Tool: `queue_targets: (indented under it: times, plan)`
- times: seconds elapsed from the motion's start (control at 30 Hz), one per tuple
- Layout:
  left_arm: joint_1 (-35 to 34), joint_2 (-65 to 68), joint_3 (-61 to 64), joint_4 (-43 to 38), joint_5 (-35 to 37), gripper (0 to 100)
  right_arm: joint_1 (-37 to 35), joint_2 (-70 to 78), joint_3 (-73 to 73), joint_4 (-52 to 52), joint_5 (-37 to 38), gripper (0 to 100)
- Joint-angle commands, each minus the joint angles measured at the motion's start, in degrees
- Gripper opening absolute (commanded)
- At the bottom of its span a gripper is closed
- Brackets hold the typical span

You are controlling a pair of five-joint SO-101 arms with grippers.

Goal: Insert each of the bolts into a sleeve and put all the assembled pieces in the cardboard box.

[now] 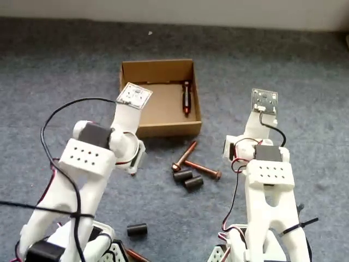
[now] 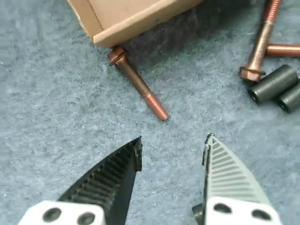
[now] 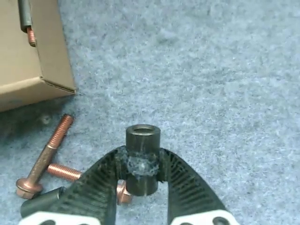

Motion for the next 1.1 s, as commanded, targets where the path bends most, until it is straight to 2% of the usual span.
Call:
queue_targets:
  times: [0.0, 0.2, 0.47, 0.57, 0.7, 0.93, 1.07]
  plan:
    - [-1.98, 8.75, -2.51, -7.30, 6.51, 23, 0.66, -2.24, -0.31, -1.10, -0.62, 0.6]
    - [-6.37, 17.80, -2.51, -15.30, 9.67, 23, 0.66, -2.33, -0.31, -1.10, -0.62, 0.6]
    - [-6.55, 27.21, -2.59, -24.53, 9.85, 23, 0.66, -2.33, -0.31, -0.92, -0.53, 0.6]
    - [-6.55, 30.29, -2.77, -27.60, 9.85, 19, 0.57, -2.33, -0.31, -0.92, -0.44, 0.6]
    - [-6.55, 34.86, -6.02, -28.13, 9.67, 11, 0.57, -2.33, -0.31, -0.84, -0.44, 0.6]
    - [-6.55, 41.01, -10.15, -27.78, 9.58, 5, 0.57, -2.33, -0.22, -0.75, -0.35, 0.6]
    - [-6.55, 39.34, -11.65, -22.86, 9.49, 1, 0.48, -2.42, -0.22, -0.75, -0.18, 0.6]
